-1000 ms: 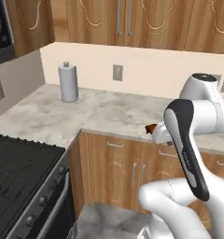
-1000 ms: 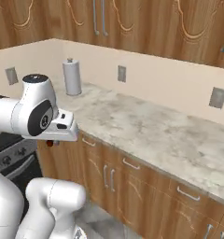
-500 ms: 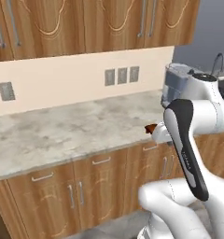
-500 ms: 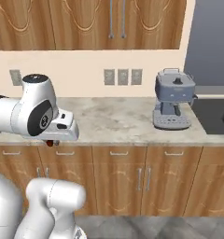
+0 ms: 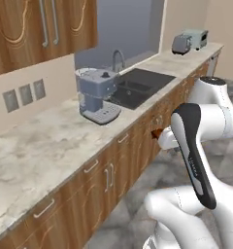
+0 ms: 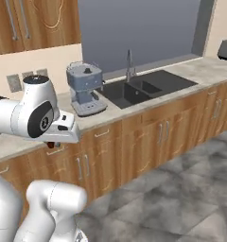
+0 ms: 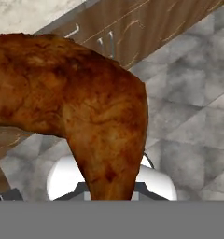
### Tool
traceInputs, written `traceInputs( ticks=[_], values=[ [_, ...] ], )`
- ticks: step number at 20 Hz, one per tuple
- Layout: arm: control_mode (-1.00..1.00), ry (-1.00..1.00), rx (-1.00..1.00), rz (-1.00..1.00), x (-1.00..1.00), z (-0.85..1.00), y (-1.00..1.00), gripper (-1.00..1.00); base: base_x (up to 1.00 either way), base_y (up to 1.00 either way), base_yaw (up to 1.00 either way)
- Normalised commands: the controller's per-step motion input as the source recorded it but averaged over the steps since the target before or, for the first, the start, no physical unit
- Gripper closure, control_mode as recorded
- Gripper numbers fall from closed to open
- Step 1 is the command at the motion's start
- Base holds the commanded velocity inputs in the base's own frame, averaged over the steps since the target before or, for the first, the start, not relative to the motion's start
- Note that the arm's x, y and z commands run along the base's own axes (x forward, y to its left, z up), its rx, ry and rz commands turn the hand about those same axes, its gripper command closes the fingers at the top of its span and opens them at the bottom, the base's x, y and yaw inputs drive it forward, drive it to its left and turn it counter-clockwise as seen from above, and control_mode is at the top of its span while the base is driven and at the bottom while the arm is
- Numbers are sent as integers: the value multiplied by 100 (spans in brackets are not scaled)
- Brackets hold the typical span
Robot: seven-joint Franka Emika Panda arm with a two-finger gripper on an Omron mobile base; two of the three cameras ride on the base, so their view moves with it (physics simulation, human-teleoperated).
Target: Take the chicken drumstick from the fridge and place it on the digital scale on the counter by the fridge. Wait a few seconds for a reading, then move it to the plate on the dining counter.
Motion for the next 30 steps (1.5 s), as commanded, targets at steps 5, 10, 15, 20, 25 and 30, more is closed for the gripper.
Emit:
traceInputs(
  ticks=[5, 10, 15, 20, 25, 30],
  values=[
    [100, 0, 0, 0, 0, 0, 0, 100, 36, 0, -84],
    [100, 0, 0, 0, 0, 0, 0, 100, 38, 0, -83],
    [100, 0, 0, 0, 0, 0, 0, 100, 44, 2, -79],
    [100, 0, 0, 0, 0, 0, 0, 100, 50, 10, -75],
    [100, 0, 0, 0, 0, 0, 0, 100, 51, -3, -59],
    [100, 0, 0, 0, 0, 0, 0, 100, 76, -56, -7]
  ],
)
